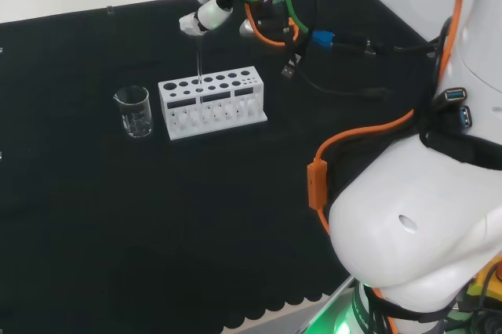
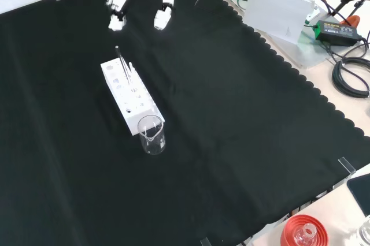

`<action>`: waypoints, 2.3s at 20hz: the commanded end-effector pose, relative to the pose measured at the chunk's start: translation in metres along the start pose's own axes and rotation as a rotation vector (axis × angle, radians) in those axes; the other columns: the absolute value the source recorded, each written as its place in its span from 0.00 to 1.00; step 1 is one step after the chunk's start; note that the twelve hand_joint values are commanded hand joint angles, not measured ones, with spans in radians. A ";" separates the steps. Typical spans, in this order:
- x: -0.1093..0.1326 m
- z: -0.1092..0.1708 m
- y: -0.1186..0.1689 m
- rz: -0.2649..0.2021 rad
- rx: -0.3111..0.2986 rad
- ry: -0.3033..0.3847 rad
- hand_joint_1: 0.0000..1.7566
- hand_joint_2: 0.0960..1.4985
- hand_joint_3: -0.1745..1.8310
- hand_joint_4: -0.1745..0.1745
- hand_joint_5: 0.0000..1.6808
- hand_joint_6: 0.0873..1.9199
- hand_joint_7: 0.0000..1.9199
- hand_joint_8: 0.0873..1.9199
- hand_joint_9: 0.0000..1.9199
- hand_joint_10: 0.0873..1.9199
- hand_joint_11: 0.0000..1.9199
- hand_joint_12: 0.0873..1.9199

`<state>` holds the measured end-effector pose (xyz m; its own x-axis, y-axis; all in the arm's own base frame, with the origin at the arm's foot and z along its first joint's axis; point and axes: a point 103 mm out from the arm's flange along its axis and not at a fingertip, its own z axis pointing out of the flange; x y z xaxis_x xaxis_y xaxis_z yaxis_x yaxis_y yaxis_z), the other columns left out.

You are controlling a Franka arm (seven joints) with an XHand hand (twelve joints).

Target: Take the glass rod from the white test tube rack.

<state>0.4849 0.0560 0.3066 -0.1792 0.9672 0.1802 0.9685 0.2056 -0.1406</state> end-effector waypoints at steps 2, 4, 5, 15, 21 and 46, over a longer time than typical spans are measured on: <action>-0.012 0.016 0.040 -0.023 0.033 -0.006 0.41 0.42 0.34 0.06 0.30 0.02 0.24 0.39 0.36 0.35 0.30 0.65; -0.013 0.021 0.048 -0.031 0.043 -0.008 0.41 0.42 0.34 0.06 0.30 0.02 0.24 0.39 0.36 0.35 0.30 0.65; -0.014 0.022 0.052 -0.034 0.046 -0.005 0.41 0.42 0.34 0.06 0.30 0.03 0.24 0.39 0.36 0.35 0.30 0.65; -0.034 0.035 0.078 -0.061 0.087 -0.016 0.41 0.41 0.34 0.06 0.30 0.03 0.25 0.39 0.36 0.35 0.30 0.65; -0.046 0.038 0.083 -0.051 0.091 -0.003 0.42 0.41 0.34 0.04 0.31 0.06 0.28 0.38 0.41 0.34 0.35 0.64; -0.031 0.044 0.087 -0.063 0.082 0.020 0.62 0.33 0.45 0.00 0.50 0.40 0.64 0.29 0.79 0.14 0.76 0.42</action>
<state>0.5696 0.0465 0.2485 -0.2428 0.9489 0.2015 0.9352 0.2842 -0.2113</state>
